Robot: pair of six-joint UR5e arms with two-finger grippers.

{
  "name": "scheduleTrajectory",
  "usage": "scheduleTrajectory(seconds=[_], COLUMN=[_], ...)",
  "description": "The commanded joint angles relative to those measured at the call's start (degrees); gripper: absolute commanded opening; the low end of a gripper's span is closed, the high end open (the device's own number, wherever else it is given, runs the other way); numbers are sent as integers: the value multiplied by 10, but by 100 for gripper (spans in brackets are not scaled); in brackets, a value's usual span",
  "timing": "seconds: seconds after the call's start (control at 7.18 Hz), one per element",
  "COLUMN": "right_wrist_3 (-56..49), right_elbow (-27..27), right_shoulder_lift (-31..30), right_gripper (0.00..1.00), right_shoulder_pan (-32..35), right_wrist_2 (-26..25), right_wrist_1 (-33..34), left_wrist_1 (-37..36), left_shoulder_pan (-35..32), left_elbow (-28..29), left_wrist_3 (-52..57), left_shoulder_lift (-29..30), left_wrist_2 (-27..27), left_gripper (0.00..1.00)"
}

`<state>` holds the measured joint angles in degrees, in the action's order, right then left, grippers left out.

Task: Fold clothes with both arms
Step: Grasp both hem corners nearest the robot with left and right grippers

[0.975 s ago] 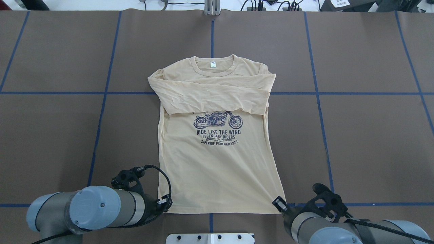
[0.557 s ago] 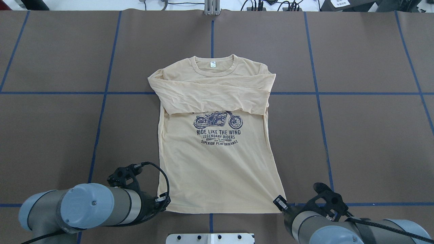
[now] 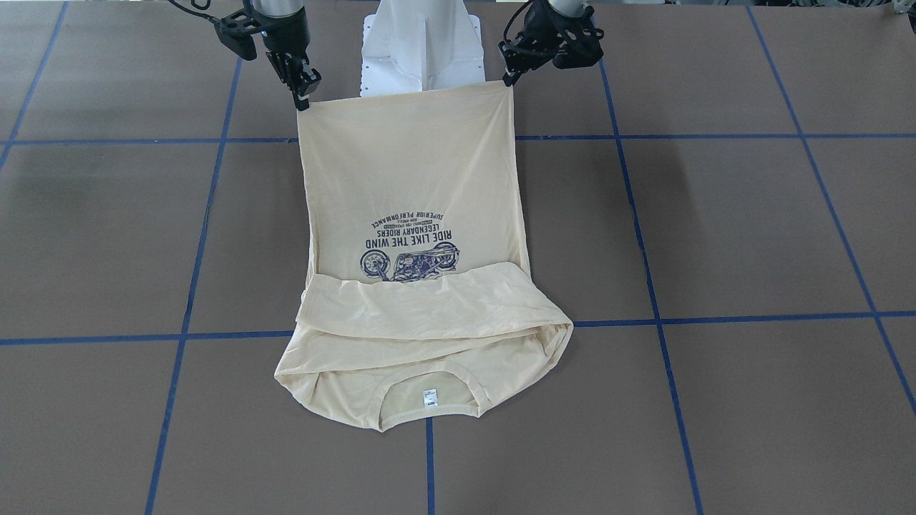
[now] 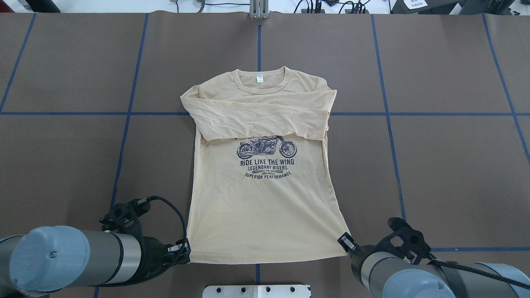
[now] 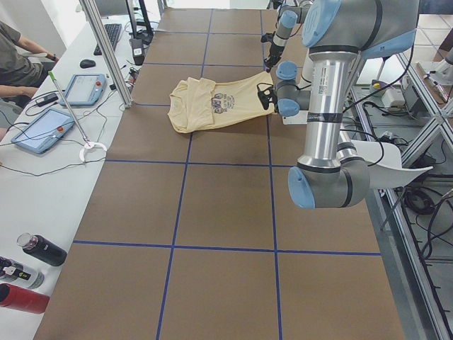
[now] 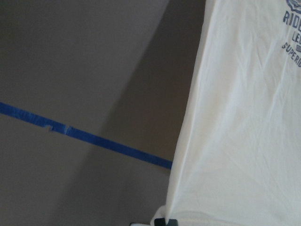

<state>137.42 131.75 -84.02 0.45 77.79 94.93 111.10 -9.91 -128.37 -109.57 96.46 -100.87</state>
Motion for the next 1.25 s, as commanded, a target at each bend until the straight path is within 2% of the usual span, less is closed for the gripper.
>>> scheduleTrajectory(seconds=[0.0, 0.56, 0.84, 0.97, 1.11], right_wrist_3=[0, 0, 0, 0, -6], right_elbow=[31, 59, 94, 102, 98], right_shoulder_lift=[0, -6, -5, -1, 5], right_gripper=[0, 0, 0, 0, 0], right_shoulder_pan=[-4, -11, -23, -7, 43], right_wrist_2=[16, 47, 54, 55, 83], right_wrist_1=[12, 12, 65, 72, 72], left_wrist_1=[-7, -7, -7, -7, -7], left_shoulder_pan=[2, -2, -2, -2, -23], left_elbow=[-7, -28, -32, -38, -36], left_wrist_3=[-26, -25, -25, -26, -24], left_shoulder_lift=[4, -2, -2, 5, 13], left_wrist_2=[-13, -19, -30, -38, -34], left_gripper=[0, 0, 0, 0, 0])
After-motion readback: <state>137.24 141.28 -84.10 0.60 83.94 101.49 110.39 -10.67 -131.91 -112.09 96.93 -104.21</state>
